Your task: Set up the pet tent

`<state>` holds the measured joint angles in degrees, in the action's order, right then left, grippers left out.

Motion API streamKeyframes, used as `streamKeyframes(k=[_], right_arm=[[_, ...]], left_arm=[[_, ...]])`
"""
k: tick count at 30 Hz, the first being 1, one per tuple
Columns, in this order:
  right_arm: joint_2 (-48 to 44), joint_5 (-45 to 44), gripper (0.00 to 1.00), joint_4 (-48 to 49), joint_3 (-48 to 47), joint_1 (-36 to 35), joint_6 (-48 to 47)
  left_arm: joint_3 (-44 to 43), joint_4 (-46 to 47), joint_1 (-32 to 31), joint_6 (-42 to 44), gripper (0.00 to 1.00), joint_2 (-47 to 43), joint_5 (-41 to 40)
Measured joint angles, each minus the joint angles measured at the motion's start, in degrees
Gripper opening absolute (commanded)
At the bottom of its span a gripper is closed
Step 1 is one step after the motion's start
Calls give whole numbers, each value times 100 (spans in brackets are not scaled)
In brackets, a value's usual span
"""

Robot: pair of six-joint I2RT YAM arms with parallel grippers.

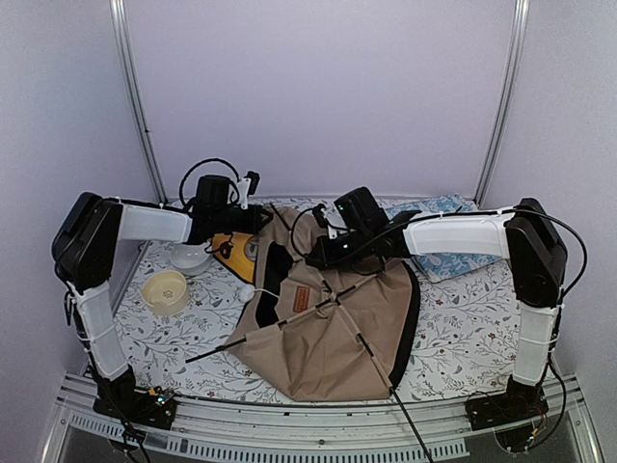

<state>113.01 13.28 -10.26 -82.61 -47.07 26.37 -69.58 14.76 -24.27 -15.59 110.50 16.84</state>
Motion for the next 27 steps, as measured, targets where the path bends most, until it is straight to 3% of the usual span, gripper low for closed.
streamKeyframes(k=[9, 27], right_arm=[[44, 63, 0, -7, -22, 0, -2], [9, 83, 0, -374, -136, 0, -264]], left_arm=[[11, -52, -35, 599, 0, -116, -46], [11, -621, -494, 3464, 0, -400, -1521]])
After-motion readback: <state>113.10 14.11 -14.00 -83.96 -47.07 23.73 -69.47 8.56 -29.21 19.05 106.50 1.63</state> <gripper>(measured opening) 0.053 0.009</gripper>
